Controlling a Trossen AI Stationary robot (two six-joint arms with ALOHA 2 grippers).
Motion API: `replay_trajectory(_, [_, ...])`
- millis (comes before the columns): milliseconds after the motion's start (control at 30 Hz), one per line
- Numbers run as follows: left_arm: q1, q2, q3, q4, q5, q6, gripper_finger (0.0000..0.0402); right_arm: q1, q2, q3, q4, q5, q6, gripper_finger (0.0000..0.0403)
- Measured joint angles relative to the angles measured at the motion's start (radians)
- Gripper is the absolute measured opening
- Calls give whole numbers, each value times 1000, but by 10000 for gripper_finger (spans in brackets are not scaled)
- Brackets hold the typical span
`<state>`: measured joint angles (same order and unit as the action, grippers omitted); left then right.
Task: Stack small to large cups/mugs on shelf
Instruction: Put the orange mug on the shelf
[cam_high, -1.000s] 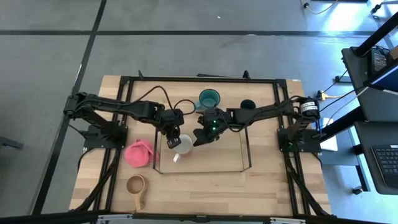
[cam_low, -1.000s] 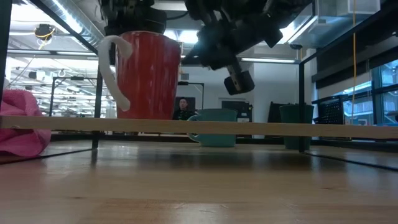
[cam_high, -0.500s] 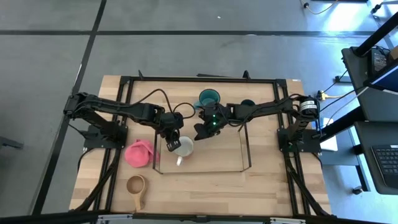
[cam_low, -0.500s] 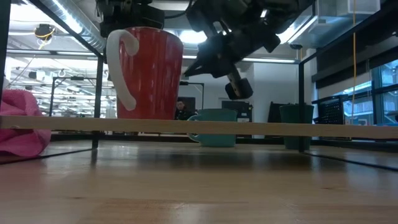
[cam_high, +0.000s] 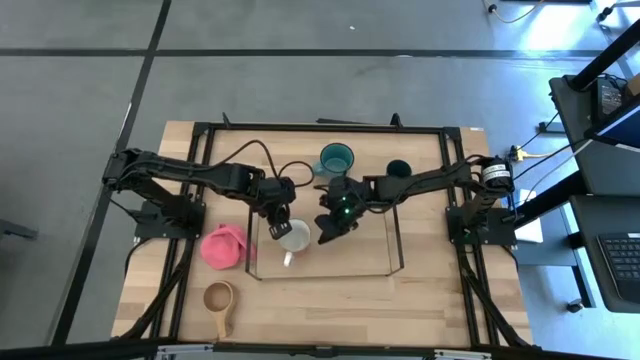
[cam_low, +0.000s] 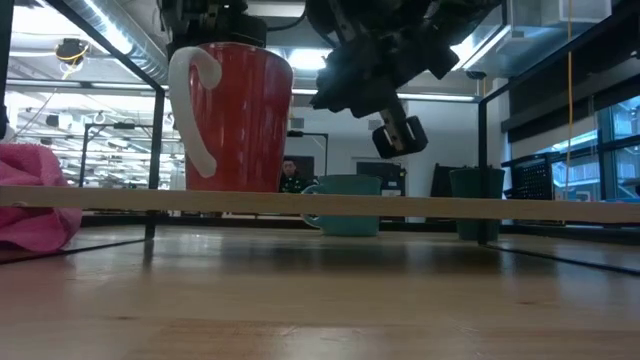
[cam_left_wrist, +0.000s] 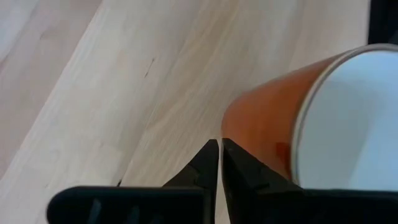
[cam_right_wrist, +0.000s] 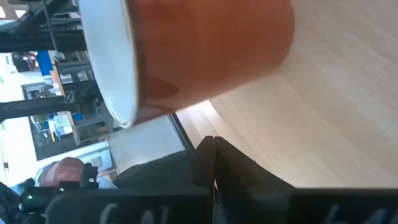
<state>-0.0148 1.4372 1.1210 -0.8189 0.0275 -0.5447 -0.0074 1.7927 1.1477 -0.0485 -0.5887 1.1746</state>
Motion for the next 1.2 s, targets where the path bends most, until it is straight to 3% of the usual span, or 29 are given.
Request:
replay_trajectory(300, [7, 0, 0, 89, 27, 32, 14, 13, 0, 0, 81, 19, 52, 10])
replay_trajectory(1200, [-4, 0, 0, 83, 57, 57, 14, 26, -1, 1, 135, 89, 80, 10])
